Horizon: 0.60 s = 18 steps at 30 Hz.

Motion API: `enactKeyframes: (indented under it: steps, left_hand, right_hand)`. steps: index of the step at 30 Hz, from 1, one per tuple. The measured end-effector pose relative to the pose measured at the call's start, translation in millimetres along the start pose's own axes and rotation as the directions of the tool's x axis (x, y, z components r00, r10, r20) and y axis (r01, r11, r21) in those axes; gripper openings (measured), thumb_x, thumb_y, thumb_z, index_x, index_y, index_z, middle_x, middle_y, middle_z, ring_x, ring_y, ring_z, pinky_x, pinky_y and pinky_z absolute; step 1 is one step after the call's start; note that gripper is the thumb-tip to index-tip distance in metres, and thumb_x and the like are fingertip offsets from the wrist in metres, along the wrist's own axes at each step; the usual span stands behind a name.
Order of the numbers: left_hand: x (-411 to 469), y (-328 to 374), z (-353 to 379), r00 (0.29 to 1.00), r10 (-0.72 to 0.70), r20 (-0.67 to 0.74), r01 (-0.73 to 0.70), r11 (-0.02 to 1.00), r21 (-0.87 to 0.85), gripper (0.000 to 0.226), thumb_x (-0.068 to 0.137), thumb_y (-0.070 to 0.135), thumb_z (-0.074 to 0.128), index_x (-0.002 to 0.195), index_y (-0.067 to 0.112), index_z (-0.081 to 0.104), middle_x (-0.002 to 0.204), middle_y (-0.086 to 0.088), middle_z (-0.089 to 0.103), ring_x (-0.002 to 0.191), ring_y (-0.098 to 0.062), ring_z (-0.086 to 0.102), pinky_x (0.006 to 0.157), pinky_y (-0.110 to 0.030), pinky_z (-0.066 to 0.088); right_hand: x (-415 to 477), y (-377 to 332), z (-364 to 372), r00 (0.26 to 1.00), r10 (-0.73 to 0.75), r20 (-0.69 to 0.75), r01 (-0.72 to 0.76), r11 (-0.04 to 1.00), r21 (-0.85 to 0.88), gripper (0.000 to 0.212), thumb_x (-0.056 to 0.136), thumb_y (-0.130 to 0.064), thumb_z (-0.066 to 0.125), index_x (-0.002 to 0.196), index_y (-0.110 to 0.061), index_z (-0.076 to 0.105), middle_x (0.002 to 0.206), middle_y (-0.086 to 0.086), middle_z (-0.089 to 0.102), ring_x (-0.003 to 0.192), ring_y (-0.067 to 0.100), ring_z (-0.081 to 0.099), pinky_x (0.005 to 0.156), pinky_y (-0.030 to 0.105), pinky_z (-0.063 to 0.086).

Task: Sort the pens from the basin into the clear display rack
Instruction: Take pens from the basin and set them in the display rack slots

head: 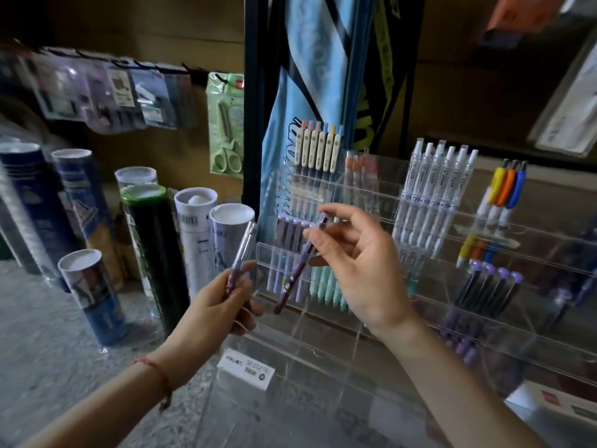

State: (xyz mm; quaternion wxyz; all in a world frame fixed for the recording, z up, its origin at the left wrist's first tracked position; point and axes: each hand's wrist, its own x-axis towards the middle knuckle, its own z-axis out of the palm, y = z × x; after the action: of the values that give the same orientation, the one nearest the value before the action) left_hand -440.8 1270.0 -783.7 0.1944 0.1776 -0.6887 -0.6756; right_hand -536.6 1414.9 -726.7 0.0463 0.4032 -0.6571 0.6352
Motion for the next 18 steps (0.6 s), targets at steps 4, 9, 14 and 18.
enactKeyframes:
  steps: [4, 9, 14, 18]
  left_hand:
    - [7, -6, 1, 0.999, -0.051, -0.001, 0.051, 0.998, -0.039, 0.021, 0.097, 0.017, 0.04, 0.106, 0.033, 0.05, 0.066, -0.005, 0.063, 0.049, -0.01, 0.056, 0.05, -0.019, 0.046]
    - [10, -21, -3, 0.997, -0.081, 0.004, 0.081, 0.996, -0.045, 0.018, 0.098, 0.017, 0.04, 0.109, 0.023, 0.052, 0.061, -0.001, 0.062, 0.044, -0.007, 0.053, 0.045, -0.016, 0.043]
    - [4, -33, -2, 0.997, -0.072, 0.035, 0.075, 0.993, -0.087, 0.017, 0.098, 0.018, 0.039, 0.106, 0.027, 0.05, 0.061, -0.003, 0.058, 0.042, -0.007, 0.05, 0.044, -0.016, 0.041]
    - [1, -39, 1, 1.0, -0.013, 0.02, 0.015, 0.99, -0.139, 0.022, 0.098, 0.015, 0.039, 0.095, 0.033, 0.052, 0.06, -0.003, 0.058, 0.046, -0.01, 0.049, 0.048, -0.018, 0.043]
  right_hand:
    - [12, -3, 18, 0.959, -0.21, -0.191, 0.208, 0.978, -0.03, 0.02, 0.088, -0.01, 0.062, 0.104, -0.019, 0.056, 0.089, -0.004, 0.063, 0.084, 0.004, 0.063, 0.077, 0.018, 0.053]
    - [8, 26, 50, 0.986, -0.167, 0.027, 0.169, 0.962, -0.213, 0.021, 0.087, -0.012, 0.063, 0.108, -0.015, 0.059, 0.083, -0.017, 0.056, 0.077, 0.0, 0.058, 0.072, 0.014, 0.05]
    - [1, 51, 60, 0.996, 0.041, 0.079, -0.027, 0.985, -0.173, 0.014, 0.088, -0.017, 0.063, 0.097, -0.027, 0.057, 0.079, -0.012, 0.061, 0.074, 0.003, 0.061, 0.069, 0.022, 0.052]
    - [-8, 58, 67, 0.968, 0.073, 0.24, -0.027, 0.982, -0.189, 0.013, 0.089, -0.013, 0.062, 0.097, -0.022, 0.057, 0.082, -0.013, 0.064, 0.078, -0.003, 0.063, 0.068, 0.011, 0.049]
